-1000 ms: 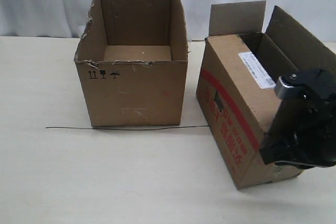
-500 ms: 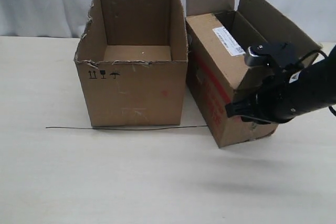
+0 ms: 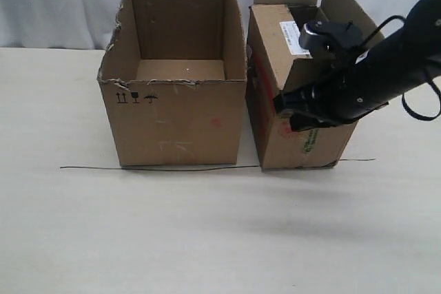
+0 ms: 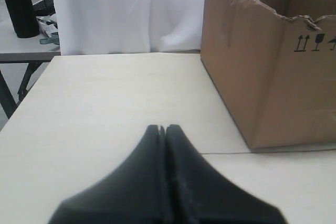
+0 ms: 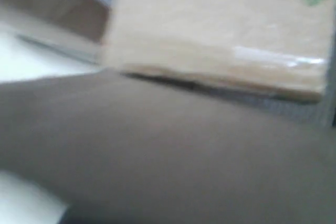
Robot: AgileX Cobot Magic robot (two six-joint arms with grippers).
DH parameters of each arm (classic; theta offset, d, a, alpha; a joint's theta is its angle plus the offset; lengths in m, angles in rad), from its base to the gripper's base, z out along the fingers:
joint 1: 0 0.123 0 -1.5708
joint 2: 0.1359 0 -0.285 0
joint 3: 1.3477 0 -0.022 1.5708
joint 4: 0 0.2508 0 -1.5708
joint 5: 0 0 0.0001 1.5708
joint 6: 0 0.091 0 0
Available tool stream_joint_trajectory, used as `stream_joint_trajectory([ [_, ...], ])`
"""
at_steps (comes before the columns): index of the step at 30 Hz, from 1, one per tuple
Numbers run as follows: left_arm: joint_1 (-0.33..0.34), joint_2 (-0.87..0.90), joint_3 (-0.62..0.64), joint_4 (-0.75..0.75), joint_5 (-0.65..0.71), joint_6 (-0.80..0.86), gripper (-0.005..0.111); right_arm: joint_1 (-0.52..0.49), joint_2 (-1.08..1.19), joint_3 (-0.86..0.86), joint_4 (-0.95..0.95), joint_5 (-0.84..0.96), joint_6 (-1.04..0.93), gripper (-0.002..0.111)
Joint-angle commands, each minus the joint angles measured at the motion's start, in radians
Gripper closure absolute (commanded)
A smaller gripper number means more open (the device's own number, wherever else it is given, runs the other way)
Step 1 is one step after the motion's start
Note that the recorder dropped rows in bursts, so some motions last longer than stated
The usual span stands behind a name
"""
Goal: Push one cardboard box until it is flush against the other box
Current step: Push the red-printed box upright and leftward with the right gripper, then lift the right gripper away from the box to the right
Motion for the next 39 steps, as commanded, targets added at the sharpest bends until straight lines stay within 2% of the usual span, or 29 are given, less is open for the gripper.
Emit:
stream_joint_trajectory([
  [1,0.000,-0.003,0.003,-0.002,-0.010,-0.002,0.107,0.002,-0.160,-0.060,0.007,0.190,-0.023,0.103],
  [3,0.000,-0.003,0.003,-0.002,-0.010,-0.002,0.107,0.000,-0.266,-0.081,-0.031,0.209,-0.008,0.103],
  [5,0.000,-0.003,0.003,-0.002,-0.010,-0.002,0.107,-0.018,-0.348,-0.106,-0.180,0.182,0.082,0.103],
  [7,0.000,-0.003,0.003,-0.002,-0.010,-0.002,0.107,-0.078,-0.391,-0.147,-0.358,0.175,0.203,0.103],
  [9,0.000,-0.003,0.003,-0.002,-0.010,-0.002,0.107,-0.179,-0.389,-0.178,-0.408,0.187,0.215,0.103],
  [11,0.000,-0.003,0.003,-0.002,-0.010,-0.002,0.107,-0.306,-0.350,-0.200,-0.324,0.178,0.130,0.103],
  [15,0.000,-0.003,0.003,-0.004,-0.012,-0.002,0.107,-0.582,-0.176,-0.213,0.151,0.146,-0.161,0.103],
  [17,0.000,-0.003,0.003,-0.004,-0.012,-0.002,0.107,-0.688,-0.063,-0.217,0.346,0.150,-0.289,0.103],
  [18,0.000,-0.003,0.003,-0.004,-0.012,-0.002,0.107,-0.758,0.064,-0.222,0.505,0.158,-0.378,0.103],
  [19,0.000,-0.003,0.003,-0.004,-0.012,-0.002,0.107,-0.775,0.118,-0.229,0.549,0.175,-0.400,0.103],
  [22,0.000,-0.003,0.003,-0.004,-0.012,-0.002,0.107,-0.789,0.318,-0.273,0.645,0.270,-0.470,0.103],
  [28,0.000,-0.003,0.003,-0.004,-0.012,-0.002,0.107,-0.698,0.601,-0.378,0.723,0.343,-0.520,0.103],
  [34,0.000,-0.003,0.003,-0.004,-0.012,-0.002,0.107,-0.612,0.754,-0.528,0.806,0.359,-0.508,0.103],
  [39,0.000,-0.003,0.003,-0.004,-0.012,-0.002,0.107,-0.583,0.799,-0.559,0.804,0.374,-0.485,0.103],
])
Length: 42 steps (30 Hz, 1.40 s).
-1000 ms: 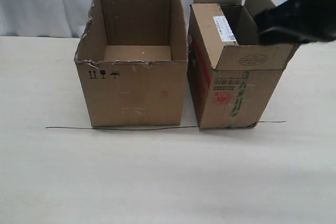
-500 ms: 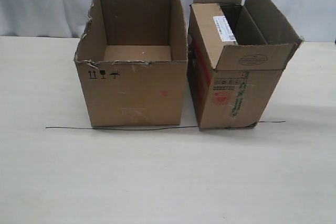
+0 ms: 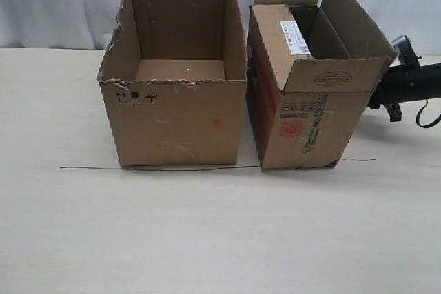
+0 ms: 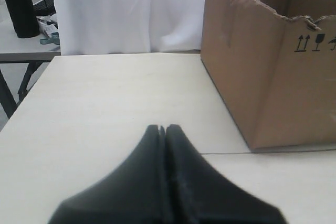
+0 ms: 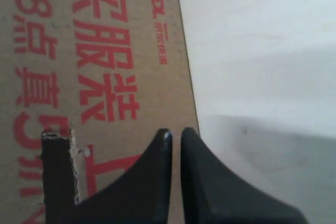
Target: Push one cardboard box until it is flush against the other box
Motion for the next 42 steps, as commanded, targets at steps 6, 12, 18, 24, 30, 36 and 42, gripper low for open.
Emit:
stream_joint_trajectory([
  [6,0.000,-0.003,0.003,-0.004,-0.010,-0.002,0.107,0.023,0.024,-0.016,-0.021,0.021,0.037,0.103],
  [12,0.000,-0.003,0.003,-0.004,-0.010,-0.002,0.107,0.065,0.024,-0.016,-0.057,0.021,0.061,0.103],
  [18,0.000,-0.003,0.003,-0.004,-0.010,-0.002,0.107,0.091,0.024,-0.016,-0.053,0.001,0.082,0.103],
  [24,0.000,-0.003,0.003,-0.004,-0.010,-0.002,0.107,0.122,0.025,-0.016,-0.053,-0.025,0.089,0.103],
  [30,0.000,-0.003,0.003,-0.004,-0.010,-0.002,0.107,0.133,0.027,-0.016,-0.046,-0.036,0.116,0.103],
  [36,0.000,-0.003,0.003,-0.004,-0.012,-0.002,0.107,0.128,0.025,-0.016,-0.045,-0.032,0.130,0.103],
  [42,0.000,-0.003,0.003,-0.004,-0.012,-0.002,0.107,0.037,-0.071,-0.016,-0.128,-0.028,0.140,0.103],
])
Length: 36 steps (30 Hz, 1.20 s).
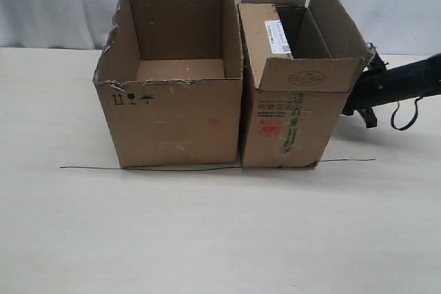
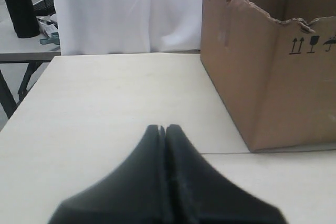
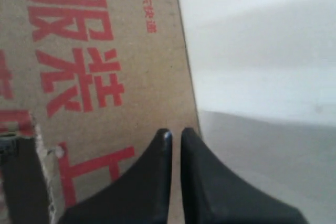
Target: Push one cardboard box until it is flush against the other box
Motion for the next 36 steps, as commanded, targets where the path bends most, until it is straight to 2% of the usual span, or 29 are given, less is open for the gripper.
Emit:
stream_joint_trajectory([
  [1,0.000,-0.003,0.003,-0.004,-0.012,-0.002,0.107,-0.080,-0.102,-0.010,-0.084,0.005,0.021,0.103],
  [7,0.000,-0.003,0.003,-0.004,-0.012,-0.002,0.107,-0.162,-0.330,0.040,-0.190,-0.009,0.029,0.103],
  [13,0.000,-0.003,0.003,-0.004,-0.012,-0.002,0.107,-0.196,-0.776,0.378,-0.211,-0.198,-0.079,0.103],
  [16,0.000,-0.003,0.003,-0.004,-0.012,-0.002,0.107,-0.133,-1.067,0.580,-0.209,-0.364,-0.097,0.103],
  [19,0.000,-0.003,0.003,-0.004,-0.012,-0.002,0.107,-0.001,-1.325,0.769,-0.218,-0.495,-0.127,0.103],
  [22,0.000,-0.003,0.003,-0.004,-0.012,-0.002,0.107,0.131,-1.511,0.919,-0.249,-0.541,-0.155,0.103],
  [25,0.000,-0.003,0.003,-0.004,-0.012,-0.002,0.107,0.217,-1.668,1.024,-0.241,-0.564,-0.152,0.103],
  [28,0.000,-0.003,0.003,-0.004,-0.010,-0.002,0.107,0.257,-1.819,1.089,-0.289,-0.683,-0.214,0.103],
  [31,0.000,-0.003,0.003,-0.004,-0.010,-0.002,0.107,0.262,-1.922,1.157,-0.266,-0.822,-0.150,0.103],
  [36,0.000,-0.003,0.003,-0.004,-0.010,-0.002,0.107,0.265,-1.978,1.363,-0.230,-1.018,-0.116,0.103],
])
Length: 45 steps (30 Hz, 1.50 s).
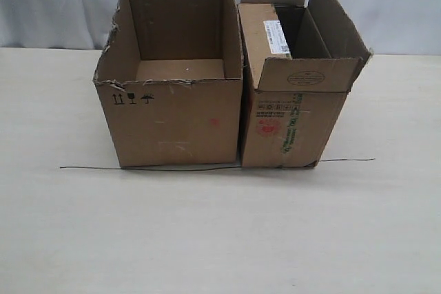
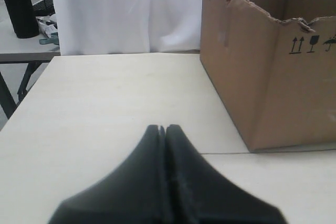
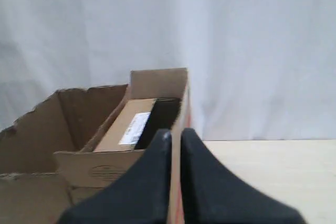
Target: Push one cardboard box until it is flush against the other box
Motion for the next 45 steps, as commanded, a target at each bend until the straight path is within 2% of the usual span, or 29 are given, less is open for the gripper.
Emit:
stream_joint_trajectory([
  [1,0.000,-0.003,0.003,-0.004,-0.010,-0.002,0.107,0.011,-0.049,0.179,0.020,-0.150,0.016,0.103],
  [6,0.000,-0.003,0.003,-0.004,-0.010,-0.002,0.107,-0.008,-0.230,0.374,0.020,-0.217,-0.014,0.103],
  [12,0.000,-0.003,0.003,-0.004,-0.010,-0.002,0.107,-0.249,-0.409,0.393,-0.049,-0.062,0.012,0.103],
  [17,0.000,-0.003,0.003,-0.004,-0.010,-0.002,0.107,-0.326,-0.437,0.393,-0.051,-0.057,0.012,0.103],
  [19,0.000,-0.003,0.003,-0.004,-0.010,-0.002,0.107,-0.327,-0.437,0.393,-0.082,-0.050,0.034,0.103],
  [20,0.000,-0.003,0.003,-0.004,-0.010,-0.002,0.107,-0.325,-0.437,0.393,-0.198,-0.035,0.124,0.103],
  [22,0.000,-0.003,0.003,-0.004,-0.010,-0.002,0.107,-0.301,-0.437,0.393,-0.616,0.011,0.526,0.103],
  [24,0.000,-0.003,0.003,-0.004,-0.010,-0.002,0.107,-0.275,-0.437,0.393,-0.887,0.042,0.840,0.103],
  [25,0.000,-0.003,0.003,-0.004,-0.010,-0.002,0.107,-0.255,-0.437,0.393,-0.945,0.047,0.894,0.103],
  [30,0.000,-0.003,0.003,-0.004,-0.012,-0.002,0.107,-0.153,-0.437,0.393,-0.935,0.047,0.760,0.103],
  [33,0.000,-0.003,0.003,-0.004,-0.012,-0.002,0.107,-0.113,-0.437,0.393,-0.939,0.051,0.750,0.103],
  [38,0.000,-0.003,0.003,-0.004,-0.012,-0.002,0.107,-0.111,-0.437,0.393,-0.962,0.051,0.836,0.103],
  [45,0.000,-0.003,0.003,-0.004,-0.012,-0.002,0.107,-0.113,-0.437,0.393,-0.958,0.055,0.842,0.103],
])
